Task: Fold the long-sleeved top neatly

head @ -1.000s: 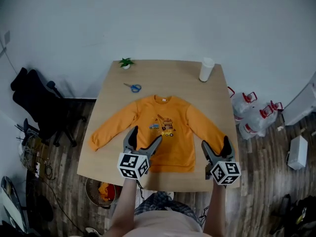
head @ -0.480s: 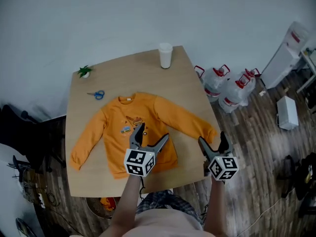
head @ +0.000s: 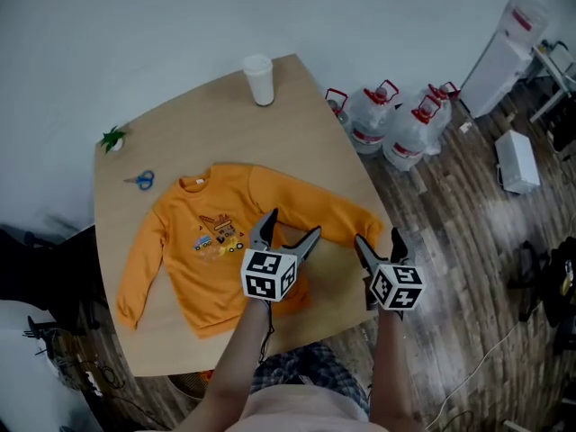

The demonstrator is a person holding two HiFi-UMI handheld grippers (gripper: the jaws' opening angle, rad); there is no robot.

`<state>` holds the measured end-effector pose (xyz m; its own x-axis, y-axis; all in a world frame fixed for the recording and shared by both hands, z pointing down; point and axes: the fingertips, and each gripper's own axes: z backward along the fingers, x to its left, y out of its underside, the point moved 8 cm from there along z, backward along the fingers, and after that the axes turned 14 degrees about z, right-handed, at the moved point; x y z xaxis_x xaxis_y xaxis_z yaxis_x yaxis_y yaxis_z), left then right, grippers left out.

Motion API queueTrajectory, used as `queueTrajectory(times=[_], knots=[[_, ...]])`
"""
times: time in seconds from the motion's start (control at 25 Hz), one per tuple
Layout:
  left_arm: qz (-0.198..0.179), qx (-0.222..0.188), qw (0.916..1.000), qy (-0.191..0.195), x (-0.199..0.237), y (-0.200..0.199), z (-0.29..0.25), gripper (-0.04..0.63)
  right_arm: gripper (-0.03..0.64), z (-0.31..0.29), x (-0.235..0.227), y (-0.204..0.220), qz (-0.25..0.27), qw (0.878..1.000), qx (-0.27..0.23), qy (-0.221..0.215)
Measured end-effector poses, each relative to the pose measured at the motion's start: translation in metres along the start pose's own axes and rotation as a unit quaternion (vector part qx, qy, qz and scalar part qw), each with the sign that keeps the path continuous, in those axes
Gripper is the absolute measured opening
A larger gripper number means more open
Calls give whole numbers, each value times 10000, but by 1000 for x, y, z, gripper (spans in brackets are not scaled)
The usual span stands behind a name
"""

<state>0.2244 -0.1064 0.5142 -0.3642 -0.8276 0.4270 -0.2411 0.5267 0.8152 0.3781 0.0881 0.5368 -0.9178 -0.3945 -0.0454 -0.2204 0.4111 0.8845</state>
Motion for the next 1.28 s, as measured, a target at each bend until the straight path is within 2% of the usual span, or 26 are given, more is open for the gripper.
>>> queueTrajectory(times=[0.32, 0.56, 0.92, 1.08, 1.28], knots=[[315, 535, 9978, -224, 13, 16, -53, 440, 349, -33, -18, 34, -425, 9935, 975, 405], [418, 864, 9947, -379, 15, 33, -68, 440, 333, -44, -24, 59, -594, 9849, 1488, 649], [421, 918, 9942, -369, 10, 41, -66, 440, 262, -48, -25, 79, -818, 9784, 1780, 663], [437, 909, 9941, -407, 11, 41, -62, 440, 248, -48, -24, 79, -661, 9785, 1832, 679], [462, 884, 9939, -471, 13, 43, -58, 440, 190, -48, -22, 81, -509, 9785, 1874, 693]])
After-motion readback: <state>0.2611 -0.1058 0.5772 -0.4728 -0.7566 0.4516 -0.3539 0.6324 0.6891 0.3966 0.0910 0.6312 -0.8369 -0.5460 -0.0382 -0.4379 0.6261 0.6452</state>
